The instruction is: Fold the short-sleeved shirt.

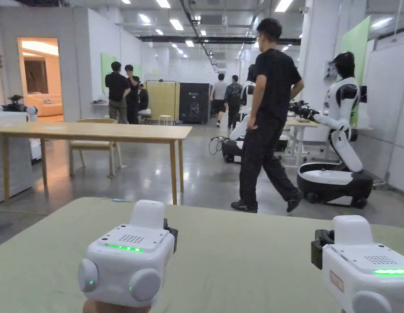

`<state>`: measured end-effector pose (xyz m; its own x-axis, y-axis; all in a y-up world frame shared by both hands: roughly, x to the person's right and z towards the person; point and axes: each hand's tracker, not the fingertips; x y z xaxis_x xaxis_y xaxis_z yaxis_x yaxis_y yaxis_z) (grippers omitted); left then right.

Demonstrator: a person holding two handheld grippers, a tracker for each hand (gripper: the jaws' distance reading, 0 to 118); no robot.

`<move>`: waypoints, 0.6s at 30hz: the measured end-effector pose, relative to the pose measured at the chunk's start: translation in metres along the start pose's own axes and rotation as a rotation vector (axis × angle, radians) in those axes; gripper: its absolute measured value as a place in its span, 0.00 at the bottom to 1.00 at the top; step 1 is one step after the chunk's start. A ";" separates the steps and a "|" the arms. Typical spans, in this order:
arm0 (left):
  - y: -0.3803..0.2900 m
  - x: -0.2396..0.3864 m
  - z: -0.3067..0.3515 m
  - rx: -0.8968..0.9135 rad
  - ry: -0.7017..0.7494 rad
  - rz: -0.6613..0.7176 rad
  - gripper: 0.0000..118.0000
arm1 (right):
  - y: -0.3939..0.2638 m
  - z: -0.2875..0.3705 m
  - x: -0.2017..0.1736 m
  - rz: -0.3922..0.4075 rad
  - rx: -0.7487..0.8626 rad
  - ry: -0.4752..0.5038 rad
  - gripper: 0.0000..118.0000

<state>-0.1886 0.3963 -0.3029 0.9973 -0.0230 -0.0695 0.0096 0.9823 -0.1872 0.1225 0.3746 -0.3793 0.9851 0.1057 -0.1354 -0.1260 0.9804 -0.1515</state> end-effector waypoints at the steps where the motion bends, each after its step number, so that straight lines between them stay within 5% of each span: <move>1: 0.003 0.011 0.010 0.006 -0.017 0.012 0.00 | 0.004 0.003 0.005 -0.005 0.006 -0.011 0.05; 5: 0.009 0.041 0.023 0.039 -0.054 0.052 0.00 | 0.019 0.031 0.019 -0.109 0.017 -0.005 0.05; 12: 0.008 0.050 0.005 0.032 -0.067 -0.079 0.01 | 0.008 0.027 0.000 -0.053 0.022 0.062 0.10; 18: 0.007 0.034 0.009 0.033 -0.067 -0.013 0.09 | 0.007 0.024 -0.006 -0.055 0.027 0.058 0.31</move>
<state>-0.1543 0.4037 -0.2978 0.9997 -0.0248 -0.0014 0.0243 0.9876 -0.1553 0.1190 0.3846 -0.3556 0.9819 0.0422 -0.1845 -0.0676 0.9887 -0.1338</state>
